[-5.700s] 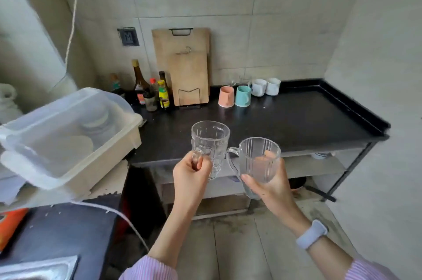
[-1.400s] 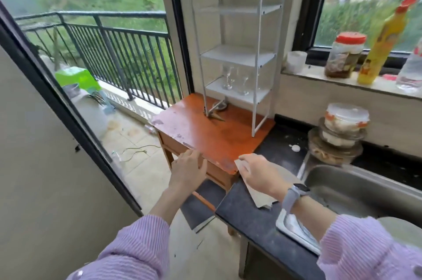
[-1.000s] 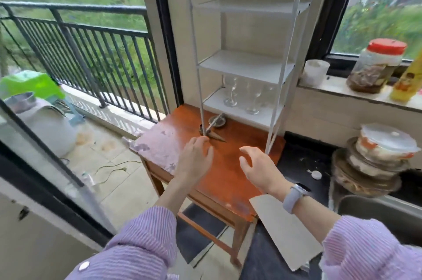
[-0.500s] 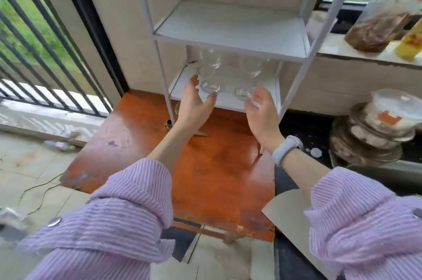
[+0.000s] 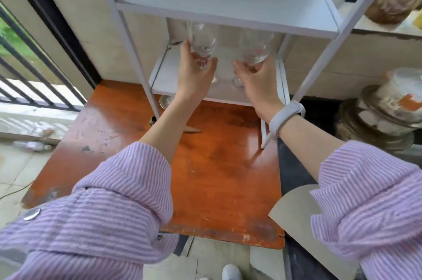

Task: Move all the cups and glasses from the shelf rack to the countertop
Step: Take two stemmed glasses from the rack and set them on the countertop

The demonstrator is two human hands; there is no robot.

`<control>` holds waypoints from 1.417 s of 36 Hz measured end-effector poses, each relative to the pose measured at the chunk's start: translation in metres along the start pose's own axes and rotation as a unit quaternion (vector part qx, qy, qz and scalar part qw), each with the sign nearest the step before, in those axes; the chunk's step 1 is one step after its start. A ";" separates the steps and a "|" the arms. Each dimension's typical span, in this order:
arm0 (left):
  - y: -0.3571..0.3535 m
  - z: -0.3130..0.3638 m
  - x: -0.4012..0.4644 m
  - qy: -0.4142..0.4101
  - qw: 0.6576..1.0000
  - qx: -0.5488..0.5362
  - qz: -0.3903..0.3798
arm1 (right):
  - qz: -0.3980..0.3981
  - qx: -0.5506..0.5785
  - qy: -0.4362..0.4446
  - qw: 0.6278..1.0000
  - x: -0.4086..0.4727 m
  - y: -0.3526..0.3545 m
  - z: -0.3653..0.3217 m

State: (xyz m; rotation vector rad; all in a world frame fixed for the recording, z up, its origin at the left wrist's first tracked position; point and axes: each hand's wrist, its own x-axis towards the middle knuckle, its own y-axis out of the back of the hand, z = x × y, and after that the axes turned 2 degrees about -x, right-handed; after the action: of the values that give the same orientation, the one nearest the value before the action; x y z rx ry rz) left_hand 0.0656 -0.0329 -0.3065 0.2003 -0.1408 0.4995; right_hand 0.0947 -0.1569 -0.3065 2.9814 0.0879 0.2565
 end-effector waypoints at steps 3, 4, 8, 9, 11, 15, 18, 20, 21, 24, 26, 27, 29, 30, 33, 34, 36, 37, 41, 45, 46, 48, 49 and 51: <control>0.004 0.006 -0.011 -0.003 1.000 -0.019 0.009 | -0.001 0.018 -0.006 1.000 -0.009 0.003 -0.003; 0.006 0.008 -0.018 -0.003 1.000 -0.027 0.007 | -0.002 0.011 -0.005 1.000 -0.015 0.005 -0.004; 0.018 0.010 -0.055 -0.004 0.998 -0.062 0.002 | -0.014 0.001 0.006 1.000 -0.047 0.013 -0.003; 0.022 0.010 -0.065 -0.006 0.998 -0.066 0.012 | -0.023 0.000 0.004 1.000 -0.059 0.016 -0.002; 0.028 0.011 -0.088 0.001 0.997 -0.068 0.020 | -0.041 0.004 -0.008 0.999 -0.085 0.026 -0.002; 0.034 0.004 -0.139 0.030 0.999 -0.042 0.011 | -0.059 0.005 -0.049 0.997 -0.144 0.053 0.004; 0.030 0.004 -0.176 0.049 0.998 -0.009 -0.050 | -0.051 0.010 -0.083 0.995 -0.184 0.078 0.009; 0.026 0.004 -0.203 0.064 0.992 0.018 -0.106 | -0.052 0.019 -0.114 0.992 -0.213 0.096 0.013; 0.024 0.004 -0.217 0.076 0.989 0.024 -0.128 | -0.044 0.024 -0.123 0.991 -0.228 0.105 0.014; 0.008 0.008 -0.254 0.099 0.979 0.032 -0.173 | -0.006 0.013 -0.139 0.990 -0.266 0.139 0.021; -0.012 0.013 -0.273 0.103 0.973 0.033 -0.203 | 0.019 0.006 -0.162 0.987 -0.287 0.165 0.026; -0.024 0.017 -0.284 0.106 0.969 0.035 -0.220 | 0.039 -0.001 -0.172 0.984 -0.298 0.180 0.029; -0.049 0.025 -0.307 0.113 0.959 0.041 -0.256 | 0.077 -0.024 -0.183 0.980 -0.320 0.211 0.034; -0.063 0.030 -0.320 0.114 0.954 0.045 -0.274 | 0.091 -0.031 -0.184 0.978 -0.331 0.228 0.035; -0.107 0.047 -0.363 0.112 0.940 0.039 -0.319 | 0.133 -0.050 -0.166 0.976 -0.369 0.281 0.036; -0.123 0.053 -0.379 0.109 0.936 0.034 -0.334 | 0.151 -0.057 -0.163 0.973 -0.382 0.300 0.036; -0.156 0.067 -0.413 0.102 0.925 0.030 -0.365 | 0.192 -0.061 -0.161 0.966 -0.410 0.340 0.035; -0.174 0.075 -0.431 0.098 0.919 0.023 -0.380 | 0.212 -0.059 -0.160 0.962 -0.424 0.361 0.035; -0.250 0.112 -0.502 0.044 0.890 0.004 -0.454 | 0.300 -0.078 -0.161 0.937 -0.481 0.450 0.032; -0.330 0.154 -0.574 0.000 0.840 -0.009 -0.543 | 0.376 -0.090 -0.162 0.908 -0.539 0.540 0.020; -0.349 0.165 -0.592 -0.011 0.825 -0.015 -0.566 | 0.396 -0.094 -0.156 0.900 -0.553 0.561 0.016; -0.386 0.187 -0.628 -0.038 0.795 -0.023 -0.605 | 0.438 -0.101 -0.147 0.881 -0.580 0.600 0.005; -0.403 0.199 -0.645 -0.059 0.784 -0.026 -0.618 | 0.459 -0.104 -0.145 0.871 -0.592 0.618 0.000; -0.436 0.223 -0.681 -0.101 0.758 -0.032 -0.644 | 0.508 -0.111 -0.141 0.843 -0.616 0.654 -0.008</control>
State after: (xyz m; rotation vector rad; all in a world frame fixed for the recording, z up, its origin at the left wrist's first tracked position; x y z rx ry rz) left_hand -0.3322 -0.7708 -0.2821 0.2362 -0.1967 -0.9246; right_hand -0.4827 -0.8451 -0.3017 2.4820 -1.4484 -0.0777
